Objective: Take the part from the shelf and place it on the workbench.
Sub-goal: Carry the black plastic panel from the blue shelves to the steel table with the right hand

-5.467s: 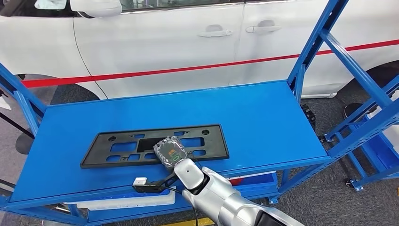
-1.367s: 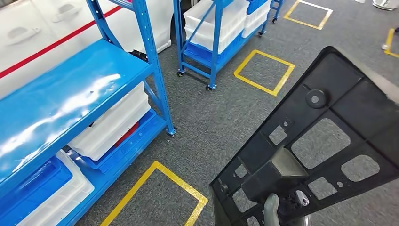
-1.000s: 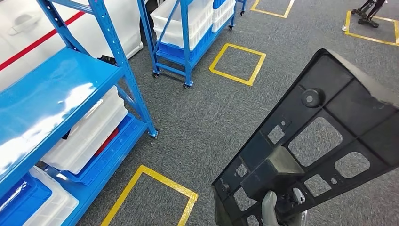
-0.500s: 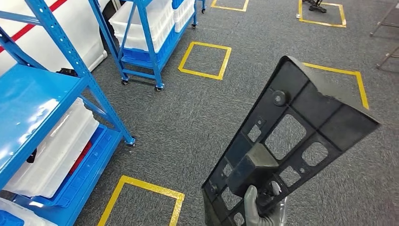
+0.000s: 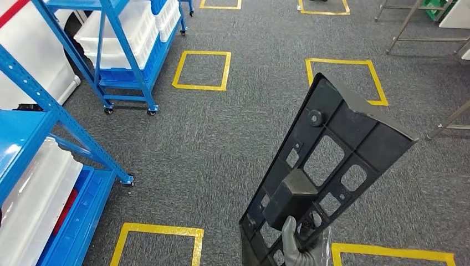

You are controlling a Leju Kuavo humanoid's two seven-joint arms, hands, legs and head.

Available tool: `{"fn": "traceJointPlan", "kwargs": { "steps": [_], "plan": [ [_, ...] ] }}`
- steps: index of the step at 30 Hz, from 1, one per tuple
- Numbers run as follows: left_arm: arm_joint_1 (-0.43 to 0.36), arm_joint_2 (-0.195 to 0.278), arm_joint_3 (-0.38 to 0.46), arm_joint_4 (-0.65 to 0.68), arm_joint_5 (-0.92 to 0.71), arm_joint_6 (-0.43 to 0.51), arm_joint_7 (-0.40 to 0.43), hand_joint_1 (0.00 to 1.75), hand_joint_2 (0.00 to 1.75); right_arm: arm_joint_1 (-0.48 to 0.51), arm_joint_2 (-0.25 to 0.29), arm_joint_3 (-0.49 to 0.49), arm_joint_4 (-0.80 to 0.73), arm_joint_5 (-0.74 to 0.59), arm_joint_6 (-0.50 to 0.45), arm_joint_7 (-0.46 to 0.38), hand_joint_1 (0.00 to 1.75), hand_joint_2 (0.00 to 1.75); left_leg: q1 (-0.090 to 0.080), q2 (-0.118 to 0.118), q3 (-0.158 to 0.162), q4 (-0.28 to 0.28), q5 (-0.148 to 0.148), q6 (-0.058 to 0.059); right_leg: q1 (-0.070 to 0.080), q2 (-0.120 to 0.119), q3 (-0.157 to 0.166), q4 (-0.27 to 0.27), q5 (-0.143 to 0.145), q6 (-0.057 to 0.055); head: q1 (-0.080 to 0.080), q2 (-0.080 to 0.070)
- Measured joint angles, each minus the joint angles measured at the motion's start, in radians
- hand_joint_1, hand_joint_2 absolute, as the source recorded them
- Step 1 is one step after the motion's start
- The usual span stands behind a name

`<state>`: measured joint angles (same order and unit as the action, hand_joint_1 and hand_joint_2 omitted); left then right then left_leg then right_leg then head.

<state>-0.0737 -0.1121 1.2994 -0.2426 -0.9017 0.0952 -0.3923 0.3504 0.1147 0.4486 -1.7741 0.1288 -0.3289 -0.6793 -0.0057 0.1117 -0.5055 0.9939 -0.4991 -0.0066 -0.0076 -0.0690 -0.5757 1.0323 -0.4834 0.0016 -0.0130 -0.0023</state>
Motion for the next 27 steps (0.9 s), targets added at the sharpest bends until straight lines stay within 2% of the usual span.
{"fn": "traceJointPlan", "kwargs": {
  "steps": [1,2,3,5,6,7,8,9,10,11,12,13,14,15,16,17,18,19,21,22,23,24,25,26,27],
  "plan": [
    [-0.002,0.000,-0.002,0.000,-0.001,0.000,-0.001,0.00,0.00,0.003,0.000,0.000,0.000,0.001,-0.001,0.001,1.75,1.75,0.001,0.009,0.003,0.000,-0.002,-0.005,0.000,0.013,-0.002,-0.001,0.002,-0.007,-0.001,0.000],
    [-0.003,0.000,-0.004,0.000,-0.003,0.000,-0.001,0.00,0.00,0.007,-0.001,0.000,-0.001,0.003,-0.003,0.001,1.75,1.75,0.004,0.003,0.003,0.004,-0.008,-0.010,0.000,0.024,-0.003,-0.003,0.003,-0.013,-0.001,0.000],
    [-0.003,0.000,-0.007,0.000,-0.005,0.001,-0.001,0.00,0.00,0.010,-0.001,0.000,-0.002,0.005,-0.006,0.002,1.75,1.75,0.007,-0.017,-0.001,0.020,-0.023,-0.015,-0.001,0.035,-0.003,-0.005,0.006,-0.020,-0.001,0.000],
    [-0.001,0.000,-0.010,0.000,-0.008,0.002,0.000,0.00,0.00,0.014,-0.001,-0.001,-0.007,0.013,-0.013,0.002,1.75,1.75,0.012,-0.075,-0.040,0.114,-0.083,-0.022,-0.004,0.058,-0.004,-0.008,0.010,-0.030,-0.003,0.000],
    [0.001,0.000,-0.010,0.000,-0.009,0.002,0.001,0.00,0.00,0.017,-0.001,-0.001,-0.010,0.017,-0.017,0.002,1.75,1.75,0.013,-0.092,-0.071,0.184,-0.118,-0.023,-0.003,0.070,-0.005,-0.008,0.011,-0.033,-0.004,0.000],
    [0.003,0.000,-0.011,0.001,-0.010,0.002,0.002,0.00,0.00,0.023,-0.001,-0.002,-0.015,0.023,-0.021,0.000,1.75,1.75,0.013,-0.099,-0.102,0.251,-0.143,-0.023,-0.001,0.084,-0.005,-0.007,0.012,-0.035,-0.004,0.000],
    [0.005,0.000,-0.011,0.002,-0.010,0.003,0.003,0.00,0.00,0.030,-0.001,-0.002,-0.020,0.028,-0.025,-0.002,1.75,1.75,0.013,-0.102,-0.123,0.292,-0.150,-0.021,0.001,0.098,-0.005,-0.007,0.012,-0.035,-0.004,0.000],
    [0.006,0.000,-0.011,0.002,-0.012,0.003,0.004,0.00,0.00,0.038,-0.001,-0.003,-0.026,0.033,-0.028,-0.003,1.75,1.75,0.013,-0.104,-0.127,0.295,-0.136,-0.019,0.003,0.114,-0.003,-0.006,0.012,-0.036,-0.004,0.000],
    [0.007,0.000,-0.011,0.003,-0.013,0.004,0.004,0.00,0.00,0.045,-0.001,-0.005,-0.032,0.037,-0.030,-0.005,1.75,1.75,0.012,-0.108,-0.113,0.258,-0.103,-0.015,0.004,0.129,-0.001,-0.006,0.012,-0.036,-0.003,0.000],
    [0.007,0.000,-0.011,0.003,-0.014,0.005,0.004,0.00,0.00,0.050,-0.001,-0.005,-0.037,0.039,-0.030,-0.005,1.75,1.75,0.012,-0.122,-0.085,0.191,-0.061,-0.010,0.004,0.143,0.000,-0.005,0.012,-0.035,-0.003,0.000],
    [0.008,0.001,-0.011,0.003,-0.015,0.005,0.004,0.00,0.00,0.054,-0.001,-0.006,-0.042,0.040,-0.030,-0.006,1.75,1.75,0.013,-0.152,-0.057,0.121,-0.027,-0.006,0.004,0.157,0.000,-0.003,0.012,-0.034,-0.003,0.000],
    [0.008,0.001,-0.012,0.003,-0.016,0.005,0.003,0.00,0.00,0.056,-0.002,-0.007,-0.046,0.041,-0.030,-0.006,1.75,1.75,0.014,-0.180,-0.035,0.063,-0.005,-0.003,0.004,0.171,-0.003,-0.001,0.013,-0.031,-0.003,0.000],
    [0.008,0.002,-0.012,0.003,-0.016,0.006,0.003,0.00,0.00,0.058,-0.002,-0.007,-0.050,0.041,-0.030,-0.008,1.75,1.75,0.013,-0.202,-0.022,0.029,0.003,-0.002,0.001,0.184,-0.008,0.001,0.015,-0.025,-0.003,0.000],
    [0.008,0.002,-0.012,0.003,-0.018,0.007,0.003,0.00,0.00,0.063,-0.002,-0.008,-0.054,0.040,-0.030,-0.009,1.75,1.75,0.012,-0.212,-0.019,0.017,0.001,0.000,-0.002,0.196,-0.014,0.001,0.019,-0.018,-0.003,0.000],
    [0.008,0.002,-0.013,0.003,-0.019,0.010,0.002,0.00,0.00,0.069,-0.002,-0.010,-0.060,0.037,-0.030,-0.011,1.75,1.75,0.010,-0.201,-0.017,0.011,0.004,0.002,-0.005,0.210,-0.019,-0.001,0.023,-0.010,-0.003,0.000],
    [0.007,0.001,-0.014,0.003,-0.021,0.013,0.002,0.00,0.00,0.078,-0.002,-0.012,-0.068,0.034,-0.029,-0.013,1.75,1.75,0.011,-0.188,-0.015,0.007,0.008,0.007,-0.007,0.211,-0.022,0.001,0.024,-0.004,-0.002,0.000],
    [0.006,-0.001,-0.015,0.003,-0.023,0.017,0.002,0.00,0.00,0.087,-0.002,-0.015,-0.078,0.030,-0.028,-0.014,1.75,1.75,0.012,-0.174,-0.013,-0.001,0.014,0.012,-0.005,0.193,-0.027,0.008,0.017,0.001,-0.002,0.000],
    [0.007,-0.002,-0.016,0.004,-0.026,0.020,0.001,0.00,0.00,0.094,-0.003,-0.019,-0.088,0.027,-0.025,-0.014,1.75,1.75,0.013,-0.158,-0.011,-0.009,0.019,0.018,-0.002,0.162,-0.040,0.035,-0.002,0.006,0.000,0.000],
    [0.010,-0.004,-0.016,0.004,-0.034,0.023,0.001,0.00,0.00,0.105,-0.003,-0.027,-0.108,0.030,-0.016,-0.015,1.75,1.75,0.012,-0.125,-0.011,-0.016,0.023,0.026,0.000,0.096,-0.090,0.142,-0.068,0.012,0.003,0.000],
    [0.011,-0.005,-0.016,0.004,-0.038,0.025,0.001,0.00,0.00,0.112,-0.003,-0.032,-0.118,0.033,-0.012,-0.015,1.75,1.75,0.010,-0.107,-0.012,-0.015,0.022,0.027,-0.001,0.083,-0.121,0.207,-0.100,0.015,0.004,0.000],
    [0.012,-0.006,-0.016,0.004,-0.041,0.026,0.001,0.00,0.00,0.120,-0.003,-0.038,-0.128,0.036,-0.007,-0.015,1.75,1.75,0.010,-0.091,-0.013,-0.014,0.021,0.027,-0.004,0.078,-0.140,0.253,-0.115,0.019,0.004,0.000],
    [0.012,-0.008,-0.017,0.005,-0.043,0.028,0.001,0.00,0.00,0.128,-0.003,-0.044,-0.138,0.038,0.000,-0.015,1.75,1.75,0.010,-0.075,-0.014,-0.014,0.020,0.026,-0.006,0.075,-0.143,0.266,-0.112,0.022,0.005,0.000],
    [0.012,-0.012,-0.017,0.006,-0.042,0.030,0.001,0.00,0.00,0.136,-0.003,-0.052,-0.147,0.038,0.012,-0.015,1.75,1.75,0.010,-0.061,-0.014,-0.012,0.018,0.024,-0.008,0.070,-0.124,0.238,-0.091,0.024,0.005,0.000],
    [0.010,-0.015,-0.017,0.006,-0.041,0.032,-0.002,0.00,0.00,0.143,-0.002,-0.060,-0.156,0.039,0.030,-0.015,1.75,1.75,0.011,-0.049,-0.013,-0.010,0.016,0.021,-0.009,0.058,-0.085,0.173,-0.059,0.026,0.005,0.000],
    [0.008,-0.017,-0.017,0.007,-0.038,0.034,-0.004,0.00,0.00,0.147,0.000,-0.068,-0.163,0.040,0.050,-0.015,1.75,1.75,0.011,-0.038,-0.011,-0.006,0.013,0.017,-0.008,0.035,-0.043,0.099,-0.035,0.024,0.005,0.000]
  ]
}}
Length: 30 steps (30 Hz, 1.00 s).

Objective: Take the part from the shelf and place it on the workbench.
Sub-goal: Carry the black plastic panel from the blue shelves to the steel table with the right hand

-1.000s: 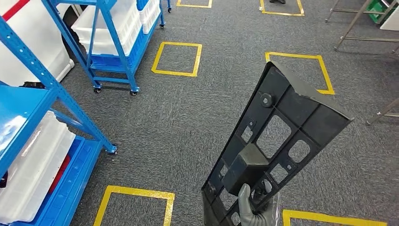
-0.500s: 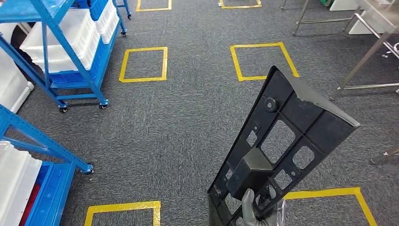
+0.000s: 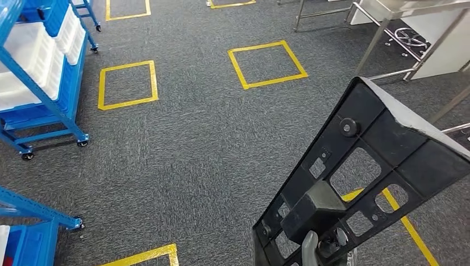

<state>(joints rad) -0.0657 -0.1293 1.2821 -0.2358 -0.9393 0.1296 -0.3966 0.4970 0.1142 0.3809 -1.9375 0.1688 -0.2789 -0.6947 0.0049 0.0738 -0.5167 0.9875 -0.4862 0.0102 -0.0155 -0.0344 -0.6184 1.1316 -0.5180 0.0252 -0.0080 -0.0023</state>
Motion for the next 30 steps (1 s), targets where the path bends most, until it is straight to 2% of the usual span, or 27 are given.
{"fn": "traceJointPlan", "kwargs": {
  "steps": [1,2,3,5,7,9,10,11,12,13,14,16,17,18,19,20,21,22,24,25,26,27,28,29,30],
  "plan": [
    [-0.002,-0.002,0.000,0.000,0.003,0.001,-0.004,0.00,0.00,0.002,0.003,-0.008,-0.006,0.002,0.019,0.000,1.75,1.75,-0.002,0.009,0.002,0.004,-0.004,-0.006,0.002,-0.020,0.034,-0.060,0.018,-0.004,-0.001,0.000],
    [-0.004,-0.003,0.000,0.000,0.006,0.002,-0.006,0.00,0.00,0.004,0.006,-0.014,-0.012,0.003,0.034,0.000,1.75,1.75,-0.003,0.017,0.004,0.007,-0.007,-0.011,0.004,-0.034,0.054,-0.096,0.026,-0.009,-0.001,0.000],
    [-0.007,-0.003,0.000,0.000,0.007,0.002,-0.009,0.00,0.00,0.006,0.010,-0.020,-0.016,0.004,0.043,0.000,1.75,1.75,-0.005,0.024,0.006,0.008,-0.009,-0.017,0.008,-0.038,0.058,-0.106,0.024,-0.016,-0.002,0.000],
    [-0.013,-0.004,0.000,0.000,0.009,0.002,-0.012,0.00,0.00,0.011,0.017,-0.031,-0.025,0.005,0.054,0.000,1.75,1.75,-0.003,0.036,0.011,0.009,-0.013,-0.028,0.009,-0.016,0.056,-0.106,0.029,-0.028,-0.003,0.000],
    [-0.014,-0.004,0.000,0.000,0.011,0.002,-0.016,0.00,0.00,0.016,0.025,-0.041,-0.034,0.005,0.066,0.000,1.75,1.75,0.002,0.004,0.002,0.040,-0.041,-0.038,0.005,0.005,0.054,-0.111,0.035,-0.041,-0.003,0.000],
    [-0.012,-0.005,0.000,0.000,0.015,0.003,-0.019,0.00,0.00,0.018,0.034,-0.048,-0.039,0.007,0.082,0.000,1.75,1.75,0.006,-0.047,-0.046,0.150,-0.106,-0.044,0.005,0.027,0.051,-0.112,0.040,-0.051,-0.004,0.000],
    [-0.010,-0.005,0.000,0.000,0.016,0.003,-0.021,0.00,0.00,0.018,0.037,-0.051,-0.039,0.008,0.089,0.000,1.75,1.75,0.006,-0.059,-0.079,0.220,-0.138,-0.045,0.006,0.039,0.048,-0.111,0.041,-0.054,-0.004,0.000],
    [-0.008,-0.005,0.000,0.000,0.018,0.004,-0.022,0.00,0.00,0.019,0.040,-0.055,-0.039,0.009,0.095,0.000,1.75,1.75,0.006,-0.064,-0.107,0.280,-0.157,-0.045,0.008,0.053,0.046,-0.110,0.042,-0.055,-0.004,0.000],
    [-0.007,-0.005,0.001,0.000,0.018,0.004,-0.023,0.00,0.00,0.019,0.042,-0.058,-0.039,0.009,0.098,0.000,1.75,1.75,0.006,-0.065,-0.120,0.304,-0.155,-0.044,0.010,0.067,0.045,-0.108,0.043,-0.056,-0.004,0.000],
    [-0.006,-0.005,0.001,0.000,0.019,0.004,-0.023,0.00,0.00,0.020,0.044,-0.062,-0.039,0.010,0.100,0.000,1.75,1.75,0.006,-0.067,-0.116,0.290,-0.133,-0.041,0.012,0.081,0.045,-0.106,0.043,-0.056,-0.004,0.000],
    [-0.006,-0.005,0.001,0.000,0.020,0.005,-0.024,0.00,0.00,0.020,0.046,-0.065,-0.039,0.010,0.102,0.000,1.75,1.75,0.006,-0.074,-0.094,0.238,-0.096,-0.036,0.012,0.095,0.045,-0.105,0.043,-0.056,-0.004,0.000],
    [-0.005,-0.003,0.002,0.000,0.020,0.005,-0.024,0.00,0.00,0.020,0.050,-0.069,-0.039,0.010,0.103,0.000,1.75,1.75,0.006,-0.124,-0.036,0.099,-0.032,-0.025,0.013,0.120,0.044,-0.101,0.044,-0.053,-0.003,0.000],
    [-0.005,-0.002,0.002,0.000,0.020,0.005,-0.025,0.00,0.00,0.020,0.051,-0.070,-0.039,0.009,0.105,0.000,1.75,1.75,0.006,-0.148,-0.016,0.051,-0.017,-0.021,0.011,0.132,0.040,-0.099,0.045,-0.049,-0.004,0.000],
    [-0.005,-0.001,0.002,0.000,0.021,0.005,-0.025,0.00,0.00,0.020,0.053,-0.071,-0.039,0.009,0.106,0.000,1.75,1.75,0.004,-0.164,-0.007,0.026,-0.014,-0.018,0.008,0.143,0.035,-0.098,0.048,-0.043,-0.004,0.000],
    [-0.005,-0.001,0.002,0.000,0.021,0.005,-0.025,0.00,0.00,0.020,0.054,-0.072,-0.039,0.009,0.107,0.000,1.75,1.75,0.002,-0.164,-0.005,0.020,-0.015,-0.015,0.006,0.155,0.031,-0.099,0.051,-0.035,-0.004,0.000],
    [-0.005,-0.001,0.002,0.000,0.021,0.006,-0.026,0.00,0.00,0.021,0.055,-0.073,-0.039,0.009,0.107,0.000,1.75,1.75,0.002,-0.152,-0.003,0.016,-0.012,-0.012,0.004,0.166,0.027,-0.101,0.054,-0.027,-0.004,0.000],
    [-0.006,-0.001,0.002,0.000,0.021,0.006,-0.026,0.00,0.00,0.022,0.056,-0.074,-0.040,0.009,0.108,0.000,1.75,1.75,0.003,-0.139,-0.001,0.008,-0.007,-0.008,0.004,0.160,0.023,-0.098,0.053,-0.021,-0.003,0.000],
    [-0.006,-0.001,0.003,0.000,0.020,0.006,-0.026,0.00,0.00,0.023,0.056,-0.076,-0.041,0.009,0.108,0.000,1.75,1.75,0.005,-0.125,0.002,-0.001,-0.001,-0.001,0.006,0.138,0.016,-0.084,0.041,-0.016,-0.002,0.000],
    [-0.004,-0.002,0.003,0.000,0.019,0.007,-0.027,0.00,0.00,0.022,0.056,-0.079,-0.044,0.010,0.109,0.000,1.75,1.75,0.007,-0.094,0.005,-0.012,0.006,0.007,0.008,0.074,-0.024,0.001,-0.015,-0.009,0.002,0.000],
    [-0.002,-0.002,0.003,0.000,0.019,0.008,-0.027,0.00,0.00,0.021,0.056,-0.080,-0.045,0.010,0.109,0.000,1.75,1.75,0.006,-0.079,0.004,-0.012,0.006,0.009,0.006,0.054,-0.054,0.065,-0.050,-0.005,0.003,0.000],
    [0.000,-0.002,0.003,0.000,0.019,0.008,-0.027,0.00,0.00,0.021,0.056,-0.082,-0.045,0.010,0.109,0.000,1.75,1.75,0.006,-0.063,0.003,-0.012,0.005,0.008,0.004,0.046,-0.081,0.125,-0.075,-0.001,0.004,0.000],
    [0.001,-0.002,0.003,0.000,0.019,0.008,-0.026,0.00,0.00,0.022,0.056,-0.084,-0.045,0.010,0.108,0.000,1.75,1.75,0.006,-0.048,0.003,-0.011,0.003,0.007,0.001,0.042,-0.096,0.159,-0.083,0.003,0.004,0.000],
    [0.001,-0.002,0.003,0.001,0.019,0.008,-0.026,0.00,0.00,0.024,0.056,-0.085,-0.045,0.010,0.108,0.000,1.75,1.75,0.006,-0.034,0.004,-0.010,0.001,0.005,-0.003,0.039,-0.092,0.157,-0.071,0.006,0.004,0.000],
    [0.001,-0.003,0.003,0.001,0.019,0.007,-0.026,0.00,0.00,0.024,0.056,-0.087,-0.045,0.010,0.108,0.000,1.75,1.75,0.007,-0.021,0.005,-0.008,-0.002,0.002,-0.006,0.032,-0.066,0.112,-0.043,0.009,0.004,0.000],
    [0.000,-0.004,0.003,0.001,0.018,0.007,-0.026,0.00,0.00,0.025,0.056,-0.088,-0.045,0.010,0.107,0.000,1.75,1.75,0.008,-0.009,0.007,-0.005,-0.005,-0.003,-0.008,0.018,-0.025,0.042,-0.009,0.011,0.004,0.000]
  ]
}}
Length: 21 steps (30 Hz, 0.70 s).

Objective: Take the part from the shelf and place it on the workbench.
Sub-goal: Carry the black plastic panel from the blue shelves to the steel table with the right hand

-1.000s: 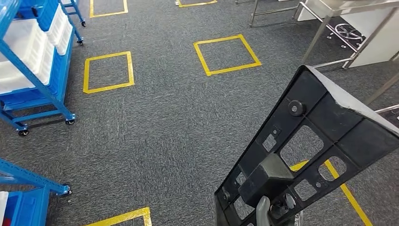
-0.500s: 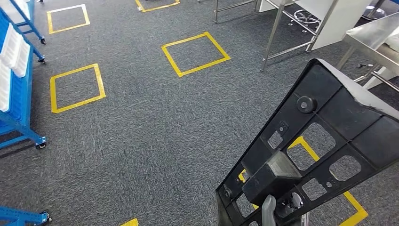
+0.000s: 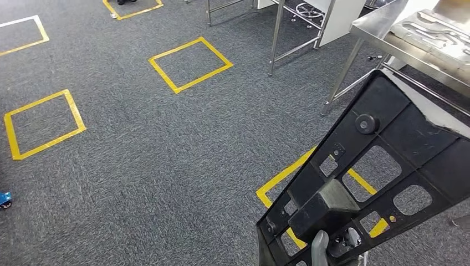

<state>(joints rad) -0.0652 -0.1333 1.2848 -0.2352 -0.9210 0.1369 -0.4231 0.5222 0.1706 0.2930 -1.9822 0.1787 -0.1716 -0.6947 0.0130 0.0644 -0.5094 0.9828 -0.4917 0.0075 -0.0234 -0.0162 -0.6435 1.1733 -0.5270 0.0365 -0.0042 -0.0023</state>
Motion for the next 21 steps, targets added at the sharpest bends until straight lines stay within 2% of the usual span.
{"fn": "traceJointPlan", "kwargs": {
  "steps": [2,3,4,6,8,10,11,12,13,14,15,17,19,21],
  "plan": [
    [0.000,-0.001,0.000,0.000,0.000,0.000,0.000,0.00,0.00,0.002,0.000,-0.002,0.000,0.000,0.000,0.000,1.75,1.75,-0.003,0.017,0.004,0.008,-0.010,-0.012,0.003,-0.032,0.065,-0.115,0.038,-0.006,0.000,0.000],
    [-0.001,-0.001,0.000,0.000,-0.001,0.000,0.000,0.00,0.00,0.004,0.000,-0.003,-0.001,0.000,0.000,0.000,1.75,1.75,-0.005,0.023,0.006,0.010,-0.013,-0.018,0.005,-0.040,0.077,-0.139,0.041,-0.012,-0.001,0.000],
    [-0.002,-0.001,0.000,0.000,-0.001,0.000,0.000,0.00,0.00,0.008,0.000,-0.004,-0.002,0.000,0.000,0.000,1.75,1.75,-0.007,0.030,0.009,0.011,-0.015,-0.024,0.009,-0.037,0.076,-0.141,0.038,-0.020,-0.001,0.000],
    [-0.006,-0.001,0.000,0.000,-0.003,0.000,0.000,0.00,0.00,0.015,0.000,-0.005,-0.003,0.001,-0.001,0.000,1.75,1.75,-0.004,0.037,0.014,0.013,-0.020,-0.034,0.009,-0.019,0.073,-0.144,0.041,-0.033,-0.001,0.000],
    [-0.007,-0.002,0.000,0.000,-0.005,-0.001,0.000,0.00,0.00,0.021,0.001,-0.006,-0.006,0.001,-0.002,0.000,1.75,1.75,0.001,0.006,-0.002,0.055,-0.055,-0.043,0.005,-0.001,0.073,-0.149,0.045,-0.047,-0.002,0.000],
    [-0.004,-0.002,0.000,0.000,-0.008,-0.002,0.000,0.00,0.00,0.023,0.002,-0.007,-0.009,0.002,-0.004,0.000,1.75,1.75,0.003,-0.039,-0.058,0.180,-0.124,-0.045,0.006,0.019,0.072,-0.150,0.048,-0.057,-0.003,0.000],
    [-0.002,-0.002,0.000,0.000,-0.009,-0.002,0.000,0.00,0.00,0.024,0.002,-0.008,-0.009,0.002,-0.005,0.000,1.75,1.75,0.003,-0.050,-0.092,0.252,-0.152,-0.045,0.008,0.031,0.070,-0.149,0.048,-0.059,-0.004,0.000],
    [0.001,-0.002,0.000,0.000,-0.011,-0.003,0.000,0.00,0.00,0.025,0.002,-0.008,-0.009,0.002,-0.006,0.000,1.75,1.75,0.003,-0.054,-0.117,0.301,-0.164,-0.044,0.011,0.044,0.070,-0.149,0.049,-0.060,-0.004,0.000],
    [0.002,-0.002,0.000,0.000,-0.012,-0.004,0.000,0.00,0.00,0.027,0.002,-0.009,-0.009,0.002,-0.006,0.000,1.75,1.75,0.003,-0.056,-0.126,0.313,-0.154,-0.042,0.013,0.058,0.071,-0.148,0.049,-0.060,-0.004,0.000],
    [0.003,-0.002,0.000,0.000,-0.013,-0.005,-0.001,0.00,0.00,0.029,0.002,-0.009,-0.009,0.002,-0.006,0.000,1.75,1.75,0.003,-0.059,-0.114,0.280,-0.123,-0.037,0.014,0.073,0.072,-0.147,0.049,-0.060,-0.004,0.000],
    [0.003,-0.002,0.000,0.000,-0.014,-0.006,-0.001,0.00,0.00,0.030,0.002,-0.009,-0.009,0.002,-0.007,0.000,1.75,1.75,0.003,-0.069,-0.088,0.216,-0.081,-0.031,0.015,0.088,0.075,-0.147,0.049,-0.060,-0.004,0.000],
    [0.003,-0.002,0.000,0.000,-0.016,-0.007,-0.004,0.00,0.00,0.031,0.002,-0.010,-0.010,0.003,-0.008,0.000,1.75,1.75,0.002,-0.114,-0.031,0.081,-0.022,-0.019,0.017,0.114,0.075,-0.145,0.050,-0.057,-0.003,0.000],
    [0.003,-0.001,-0.001,0.000,-0.018,-0.008,-0.008,0.00,0.00,0.033,0.002,-0.010,-0.011,0.004,-0.008,0.000,1.75,1.75,-0.001,-0.139,-0.011,0.030,-0.015,-0.012,0.012,0.135,0.068,-0.144,0.054,-0.045,-0.003,0.000],
    [0.000,-0.003,-0.001,0.000,-0.020,-0.009,-0.010,0.00,0.00,0.038,0.003,-0.010,-0.014,0.007,-0.010,0.000,1.75,1.75,-0.001,-0.120,-0.008,0.019,-0.009,-0.005,0.008,0.153,0.062,-0.146,0.058,-0.030,-0.004,0.000]
  ]
}}
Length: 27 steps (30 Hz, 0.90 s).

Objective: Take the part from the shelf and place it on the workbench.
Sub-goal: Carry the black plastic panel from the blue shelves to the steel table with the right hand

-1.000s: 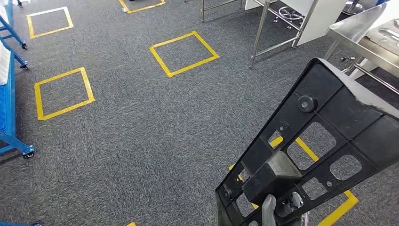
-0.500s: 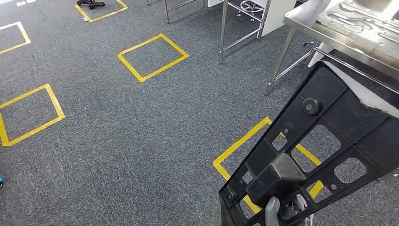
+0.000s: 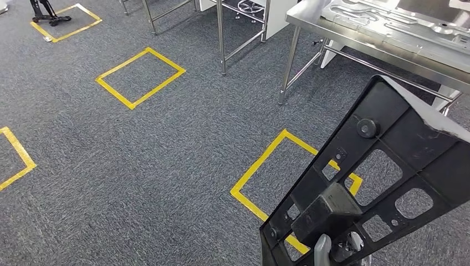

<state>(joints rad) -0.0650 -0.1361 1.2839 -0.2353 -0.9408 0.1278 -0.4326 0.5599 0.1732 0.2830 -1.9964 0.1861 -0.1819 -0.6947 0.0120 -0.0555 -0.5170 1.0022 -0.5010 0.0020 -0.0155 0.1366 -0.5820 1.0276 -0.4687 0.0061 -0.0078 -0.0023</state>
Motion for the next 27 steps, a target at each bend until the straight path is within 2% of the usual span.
{"fn": "traceJointPlan", "kwargs": {
  "steps": [1,2,4,5,6,7,8,9,11,12,13,15,16,17,19,20,21,22,23,24,25,27],
  "plan": [
    [-0.002,-0.001,0.000,0.000,-0.001,0.000,-0.001,0.00,0.00,0.003,0.000,0.000,-0.002,0.002,-0.001,0.000,1.75,1.75,0.002,0.012,0.003,-0.008,0.005,0.006,0.001,-0.010,-0.004,0.006,-0.004,0.006,0.001,0.000],
    [-0.003,-0.002,0.000,0.000,-0.001,0.000,-0.002,0.00,0.00,0.005,0.000,0.000,-0.005,0.004,-0.002,0.000,1.75,1.75,0.005,0.025,0.004,-0.016,0.010,0.012,0.004,-0.035,-0.015,0.027,-0.021,0.011,0.005,0.000],
    [-0.001,-0.003,0.000,0.000,-0.002,-0.001,-0.003,0.00,0.00,0.006,0.000,-0.001,-0.008,0.008,-0.003,0.000,1.75,1.75,0.005,0.053,0.005,-0.025,0.016,0.020,0.007,-0.099,-0.063,0.128,-0.083,0.018,0.013,0.000],
    [0.000,-0.003,0.000,0.000,-0.002,-0.002,-0.003,0.00,0.00,0.006,0.000,-0.001,-0.008,0.011,-0.004,0.001,1.75,1.75,0.004,0.069,0.004,-0.025,0.016,0.022,0.005,-0.118,-0.095,0.194,-0.115,0.022,0.016,0.000],
    [0.002,-0.003,0.000,0.000,-0.002,-0.002,-0.004,0.00,0.00,0.006,0.000,-0.001,-0.008,0.014,-0.004,0.003,1.75,1.75,0.003,0.085,0.004,-0.025,0.015,0.022,0.003,-0.126,-0.118,0.246,-0.133,0.026,0.016,0.000],
    [0.002,-0.004,0.000,0.000,-0.002,-0.004,-0.005,0.00,0.00,0.007,0.000,-0.001,-0.008,0.016,-0.006,0.005,1.75,1.75,0.002,0.100,0.004,-0.024,0.013,0.021,-0.001,-0.130,-0.126,0.266,-0.131,0.029,0.016,0.000],
    [0.002,-0.004,0.000,0.000,-0.002,-0.005,-0.006,0.00,0.00,0.007,0.000,-0.001,-0.008,0.018,-0.008,0.006,1.75,1.75,0.002,0.113,0.006,-0.023,0.011,0.019,-0.004,-0.135,-0.114,0.247,-0.112,0.032,0.016,0.000],
    [0.001,-0.004,0.000,0.000,-0.003,-0.007,-0.006,0.00,0.00,0.008,0.000,-0.002,-0.008,0.019,-0.010,0.008,1.75,1.75,0.002,0.125,0.008,-0.021,0.008,0.016,-0.006,-0.145,-0.082,0.191,-0.079,0.033,0.016,0.000],
    [0.000,-0.005,0.000,0.000,-0.004,-0.009,-0.007,0.00,0.00,0.007,0.000,-0.002,-0.008,0.020,-0.013,0.009,1.75,1.75,-0.001,0.144,0.014,-0.016,0.000,0.006,-0.005,-0.188,-0.007,0.054,-0.027,0.028,0.016,0.000],
    [-0.001,-0.006,0.000,0.000,-0.004,-0.010,-0.008,0.00,0.00,0.006,0.001,-0.002,-0.008,0.021,-0.014,0.009,1.75,1.75,-0.003,0.152,0.017,-0.013,-0.004,0.001,-0.002,-0.202,0.015,0.011,-0.016,0.023,0.015,0.000],
    [-0.002,-0.006,0.000,0.000,-0.004,-0.010,-0.008,0.00,0.00,0.006,0.001,-0.002,-0.008,0.021,-0.014,0.009,1.75,1.75,-0.006,0.160,0.019,-0.011,-0.007,-0.004,0.002,-0.209,0.022,-0.006,-0.015,0.017,0.014,0.000],
    [-0.006,-0.005,0.000,0.000,-0.005,-0.010,-0.009,0.00,0.00,0.008,0.001,-0.001,-0.009,0.022,-0.014,0.009,1.75,1.75,-0.008,0.176,0.025,-0.012,-0.012,-0.014,0.003,-0.186,0.019,-0.007,-0.013,0.004,0.013,0.000],
    [-0.008,-0.005,0.000,0.000,-0.005,-0.011,-0.009,0.00,0.00,0.008,0.001,-0.001,-0.009,0.022,-0.014,0.009,1.75,1.75,-0.006,0.167,0.025,-0.007,-0.018,-0.020,0.001,-0.176,0.019,-0.010,-0.011,-0.002,0.013,0.000],
    [-0.009,-0.005,0.000,0.000,-0.005,-0.012,-0.009,0.00,0.00,0.008,0.002,-0.001,-0.010,0.022,-0.014,0.009,1.75,1.75,-0.003,0.146,0.020,0.011,-0.034,-0.025,-0.001,-0.165,0.019,-0.013,-0.009,-0.009,0.011,0.000],
    [-0.008,-0.005,-0.001,0.000,-0.007,-0.016,-0.009,0.00,0.00,0.007,0.002,-0.001,-0.011,0.023,-0.015,0.010,1.75,1.75,0.001,0.088,-0.024,0.112,-0.096,-0.031,-0.005,-0.145,0.017,-0.015,-0.005,-0.019,0.008,0.000],
    [-0.006,-0.005,-0.001,0.000,-0.006,-0.020,-0.010,0.00,0.00,0.006,0.002,-0.001,-0.011,0.023,-0.016,0.012,1.75,1.75,0.001,0.072,-0.058,0.186,-0.131,-0.032,-0.004,-0.134,0.016,-0.015,-0.005,-0.023,0.006,0.000],
    [-0.004,-0.005,-0.001,0.000,-0.005,-0.026,-0.012,0.00,0.00,0.005,0.002,-0.001,-0.011,0.023,-0.021,0.016,1.75,1.75,0.001,0.066,-0.089,0.250,-0.153,-0.033,-0.003,-0.123,0.015,-0.014,-0.006,-0.026,0.006,0.000],
    [-0.002,-0.005,-0.001,0.000,-0.002,-0.034,-0.015,0.00,0.00,0.006,0.002,-0.001,-0.011,0.024,-0.028,0.022,1.75,1.75,0.001,0.064,-0.108,0.286,-0.154,-0.034,-0.002,-0.111,0.016,-0.013,-0.009,-0.028,0.006,0.000],
    [-0.001,-0.005,0.000,0.000,0.002,-0.043,-0.020,0.00,0.00,0.006,0.002,-0.001,-0.011,0.025,-0.037,0.029,1.75,1.75,0.001,0.064,-0.110,0.282,-0.134,-0.033,-0.001,-0.101,0.018,-0.012,-0.012,-0.028,0.006,0.000],
    [0.000,-0.005,0.000,0.000,0.004,-0.050,-0.024,0.00,0.00,0.006,0.002,-0.001,-0.011,0.028,-0.047,0.037,1.75,1.75,0.001,0.063,-0.093,0.238,-0.097,-0.030,-0.001,-0.092,0.022,-0.009,-0.017,-0.028,0.006,0.000],
    [0.000,-0.005,0.000,0.000,0.006,-0.054,-0.027,0.00,0.00,0.006,0.002,-0.002,-0.011,0.031,-0.055,0.043,1.75,1.75,0.001,0.061,-0.065,0.168,-0.057,-0.027,-0.001,-0.086,0.025,-0.006,-0.022,-0.024,0.006,0.000],
    [-0.002,-0.004,0.000,0.000,0.006,-0.058,-0.030,0.00,0.00,0.006,0.002,-0.002,-0.011,0.036,-0.066,0.048,1.75,1.75,-0.001,0.052,-0.015,0.048,-0.018,-0.017,0.002,-0.078,0.029,0.000,-0.032,-0.014,0.006,0.000]
  ]
}}
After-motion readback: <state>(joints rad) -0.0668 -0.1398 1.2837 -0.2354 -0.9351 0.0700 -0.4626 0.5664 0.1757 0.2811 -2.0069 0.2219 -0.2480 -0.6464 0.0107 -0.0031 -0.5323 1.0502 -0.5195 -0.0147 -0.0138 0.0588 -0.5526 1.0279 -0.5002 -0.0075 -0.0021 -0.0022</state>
